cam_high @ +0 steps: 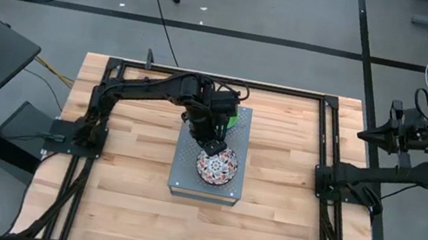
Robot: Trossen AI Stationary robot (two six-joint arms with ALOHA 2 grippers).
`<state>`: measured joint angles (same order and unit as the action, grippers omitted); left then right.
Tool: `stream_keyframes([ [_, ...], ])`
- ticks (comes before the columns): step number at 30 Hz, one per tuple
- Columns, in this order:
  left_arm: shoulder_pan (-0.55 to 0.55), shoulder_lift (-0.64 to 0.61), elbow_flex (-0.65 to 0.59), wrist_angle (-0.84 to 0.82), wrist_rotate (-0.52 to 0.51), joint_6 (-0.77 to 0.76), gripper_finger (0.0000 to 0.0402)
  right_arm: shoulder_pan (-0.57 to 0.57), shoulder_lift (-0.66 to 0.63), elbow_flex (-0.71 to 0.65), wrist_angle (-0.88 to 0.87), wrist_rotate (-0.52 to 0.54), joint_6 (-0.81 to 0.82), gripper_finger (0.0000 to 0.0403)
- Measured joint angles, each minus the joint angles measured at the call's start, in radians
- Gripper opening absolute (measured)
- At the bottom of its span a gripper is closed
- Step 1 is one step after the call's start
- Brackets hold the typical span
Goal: Pick & Place Mini bowls
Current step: Stack the white patterned bowl on top of the white patterned bowl on the shelf
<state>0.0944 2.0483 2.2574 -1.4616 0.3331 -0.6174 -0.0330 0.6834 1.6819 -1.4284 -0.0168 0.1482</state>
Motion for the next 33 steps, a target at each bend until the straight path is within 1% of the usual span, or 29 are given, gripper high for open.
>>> stream_keyframes([
  [7, 0.000, 0.000, 0.000, 0.000, -0.020, 0.001, 0.0103, 0.000, 0.000, 0.000, 0.000, 0.000, 0.000, 0.0003],
  [12, 0.000, -0.001, 0.000, -0.001, -0.018, 0.002, 0.0124, 0.000, 0.000, 0.000, 0.000, 0.000, 0.000, 0.0003],
  [19, 0.015, -0.002, 0.000, 0.002, 0.042, 0.028, 0.0135, 0.000, 0.000, 0.000, 0.000, 0.000, 0.000, 0.0003],
  [25, 0.020, -0.002, 0.000, 0.002, 0.035, 0.041, 0.0138, 0.000, 0.000, 0.000, 0.000, 0.000, 0.000, 0.0003],
  [28, 0.021, -0.002, 0.000, 0.002, 0.009, 0.047, 0.0143, 0.000, 0.000, 0.000, 0.000, 0.000, 0.000, 0.0003],
  [33, 0.021, -0.002, 0.000, 0.003, 0.002, 0.061, 0.0169, 0.000, 0.000, 0.000, 0.000, 0.000, 0.000, 0.0003],
])
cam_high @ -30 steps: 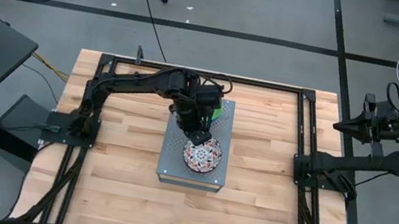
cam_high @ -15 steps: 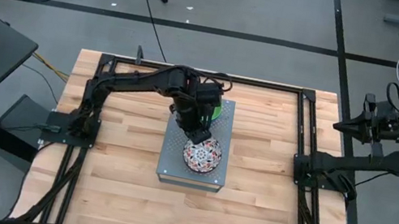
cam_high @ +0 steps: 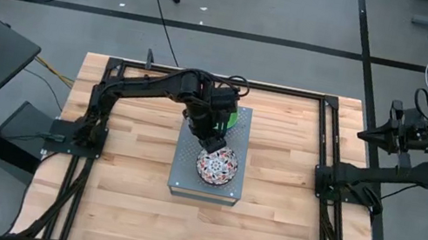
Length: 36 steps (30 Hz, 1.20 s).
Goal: Pick & Place Mini bowls
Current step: Stack the white patterned bowl on top of the white patterned bowl on the shelf
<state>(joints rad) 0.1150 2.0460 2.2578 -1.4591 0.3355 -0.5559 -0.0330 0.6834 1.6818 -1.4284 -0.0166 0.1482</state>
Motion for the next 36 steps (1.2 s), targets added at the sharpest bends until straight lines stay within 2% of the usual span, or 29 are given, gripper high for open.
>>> stream_keyframes([
  [9, 0.004, 0.000, 0.000, -0.001, 0.046, 0.005, 0.0227, 0.000, 0.000, 0.000, 0.000, 0.000, 0.000, 0.0003],
  [19, 0.030, -0.034, 0.001, -0.041, 0.058, 0.048, 0.0229, 0.000, 0.000, 0.000, 0.000, 0.000, 0.000, 0.0003],
  [25, 0.040, -0.064, 0.001, -0.059, 0.017, 0.090, 0.0228, 0.000, 0.000, 0.000, 0.000, 0.000, 0.000, 0.0003],
  [30, 0.039, -0.078, 0.000, -0.040, -0.006, 0.188, 0.0198, 0.000, 0.000, 0.000, 0.000, 0.000, 0.000, 0.0003],
  [36, 0.040, -0.085, 0.000, 0.043, 0.018, 0.359, 0.0119, 0.000, 0.000, 0.000, 0.000, 0.000, 0.000, 0.0003],
])
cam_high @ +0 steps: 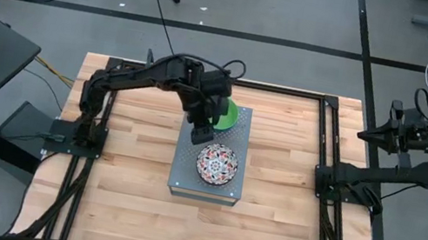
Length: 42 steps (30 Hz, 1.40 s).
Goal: Pick & Place Mini bowls
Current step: Stack the white patterned bowl on top of the white patterned bowl on the shelf
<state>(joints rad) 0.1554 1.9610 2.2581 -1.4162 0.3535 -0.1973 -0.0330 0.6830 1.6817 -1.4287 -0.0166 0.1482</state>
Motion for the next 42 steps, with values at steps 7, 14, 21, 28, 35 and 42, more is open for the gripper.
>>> stream_keyframes([
  [7, 0.018, 0.000, 0.000, 0.098, 0.050, 0.140, 0.0013, 0.000, 0.000, 0.000, 0.000, 0.000, 0.000, 0.0003],
  [14, 0.015, 0.000, 0.000, 0.199, 0.055, 0.199, 0.0005, 0.000, 0.000, 0.000, 0.000, 0.000, 0.000, 0.0003],
  [21, -0.020, 0.000, -0.056, 0.359, 0.108, 0.236, 0.0003, 0.000, 0.000, 0.000, 0.000, 0.000, 0.000, 0.0003],
  [28, -0.031, 0.000, -0.094, 0.396, 0.116, 0.254, 0.0002, 0.000, 0.000, 0.000, 0.000, 0.000, 0.000, 0.0003],
  [35, -0.042, 0.000, -0.094, 0.423, 0.114, 0.261, 0.0001, 0.000, 0.000, 0.000, 0.000, 0.000, 0.000, 0.0003],
  [42, -0.049, -0.013, -0.183, 0.613, 0.118, 0.181, 0.0001, 0.000, 0.000, 0.000, 0.000, 0.000, 0.000, 0.0003],
])
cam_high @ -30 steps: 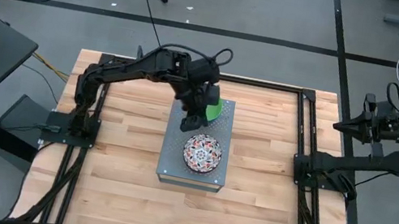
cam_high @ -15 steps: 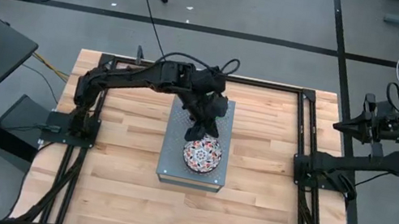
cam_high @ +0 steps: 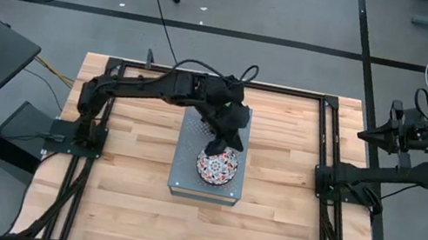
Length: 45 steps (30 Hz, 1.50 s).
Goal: Pick & Place Mini bowls
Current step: Stack the white patterned bowl on top of the white patterned bowl on the shelf
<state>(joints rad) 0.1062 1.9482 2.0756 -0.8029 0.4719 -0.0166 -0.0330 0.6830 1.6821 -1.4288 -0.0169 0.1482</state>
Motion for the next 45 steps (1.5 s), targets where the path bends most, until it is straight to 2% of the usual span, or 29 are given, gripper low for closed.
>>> stream_keyframes([
  [5, -0.004, -0.064, -0.102, 0.109, -0.004, 0.002, 0.0001, 0.000, 0.000, 0.000, 0.000, 0.000, 0.000, 0.0003],
  [13, -0.004, -0.218, -0.362, 0.322, -0.024, -0.015, 0.0001, 0.000, 0.000, 0.000, 0.000, 0.000, 0.000, 0.0003],
  [28, -0.003, -0.391, -0.685, 0.514, -0.035, -0.024, 0.0000, 0.000, 0.000, 0.000, 0.000, 0.000, 0.000, 0.0003],
  [38, -0.003, -0.478, -0.837, 0.567, -0.045, -0.010, 0.0000, 0.000, 0.000, 0.000, 0.000, 0.000, 0.000, 0.0003],
  [45, -0.004, -0.509, -0.894, 0.612, -0.053, -0.018, 0.0000, 0.000, 0.000, 0.000, 0.000, 0.000, 0.000, 0.0003],
])
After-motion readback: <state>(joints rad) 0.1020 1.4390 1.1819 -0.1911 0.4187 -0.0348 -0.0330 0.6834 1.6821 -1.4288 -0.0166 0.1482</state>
